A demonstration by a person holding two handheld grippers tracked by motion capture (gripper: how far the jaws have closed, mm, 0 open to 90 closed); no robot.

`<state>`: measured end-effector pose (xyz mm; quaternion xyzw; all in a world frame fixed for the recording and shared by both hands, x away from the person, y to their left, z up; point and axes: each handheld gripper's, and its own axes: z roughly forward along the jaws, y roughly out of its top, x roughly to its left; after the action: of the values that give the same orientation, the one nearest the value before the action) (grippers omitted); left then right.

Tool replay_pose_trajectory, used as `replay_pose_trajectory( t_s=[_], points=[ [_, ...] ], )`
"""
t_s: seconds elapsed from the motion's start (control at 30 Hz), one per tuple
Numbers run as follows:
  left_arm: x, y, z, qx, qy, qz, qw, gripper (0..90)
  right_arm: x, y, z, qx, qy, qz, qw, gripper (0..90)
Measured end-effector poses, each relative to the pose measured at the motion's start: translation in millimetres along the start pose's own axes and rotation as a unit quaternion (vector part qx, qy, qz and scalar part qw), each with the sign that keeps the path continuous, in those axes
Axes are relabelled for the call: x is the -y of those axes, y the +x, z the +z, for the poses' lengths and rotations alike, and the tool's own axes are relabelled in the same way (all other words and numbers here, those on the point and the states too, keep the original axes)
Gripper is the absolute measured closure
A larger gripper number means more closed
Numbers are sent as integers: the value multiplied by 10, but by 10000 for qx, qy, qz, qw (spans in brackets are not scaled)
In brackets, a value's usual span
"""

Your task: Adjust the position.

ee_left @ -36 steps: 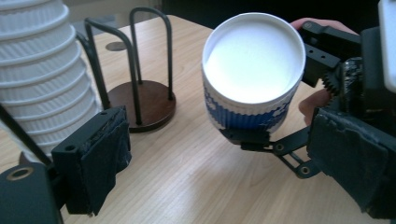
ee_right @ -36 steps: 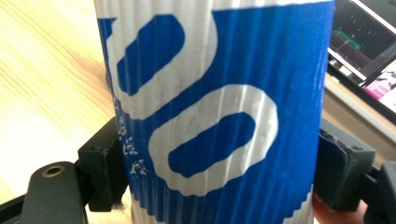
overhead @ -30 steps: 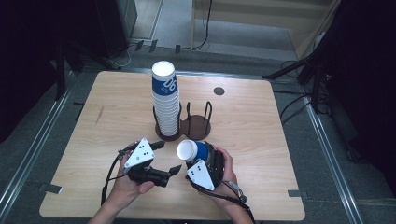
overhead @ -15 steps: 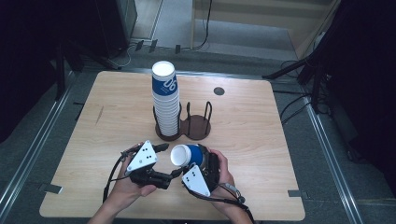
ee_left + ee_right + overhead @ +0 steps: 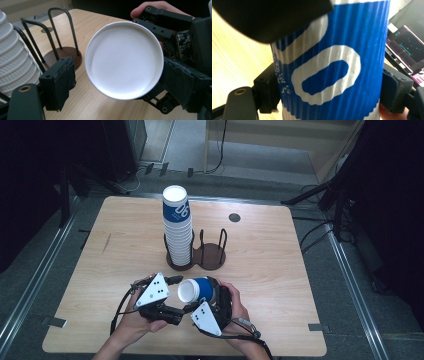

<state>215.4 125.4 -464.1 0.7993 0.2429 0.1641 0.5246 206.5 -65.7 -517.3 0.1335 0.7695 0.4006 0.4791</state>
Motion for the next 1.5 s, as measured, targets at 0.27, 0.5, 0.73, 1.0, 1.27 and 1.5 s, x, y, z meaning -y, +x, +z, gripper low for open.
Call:
replay_pose_trajectory(
  t_s=[0.27,0.5,0.73,1.0,1.27,1.5],
  points=[
    [2,-29,25,67,1,95,9999,172,-11,25,-15,-61,-78,-195,9998,188],
    [2,-46,27,43,18,162,9999,240,-14,36,-24,-97,-89,-251,9996,187],
    [3,-38,37,68,70,61,9999,271,-4,30,-19,-72,-91,-278,9995,179],
    [-8,-25,45,105,82,-58,9999,284,-10,-12,-53,-201,-29,-94,9997,105],
    [-17,11,-1,-31,-72,-98,9999,288,-57,-83,-123,-213,-178,66,9996,0],
    [-19,69,-37,-161,-139,-282,9994,288,-98,-132,-186,-287,-316,194,9989,0]
  ],
)
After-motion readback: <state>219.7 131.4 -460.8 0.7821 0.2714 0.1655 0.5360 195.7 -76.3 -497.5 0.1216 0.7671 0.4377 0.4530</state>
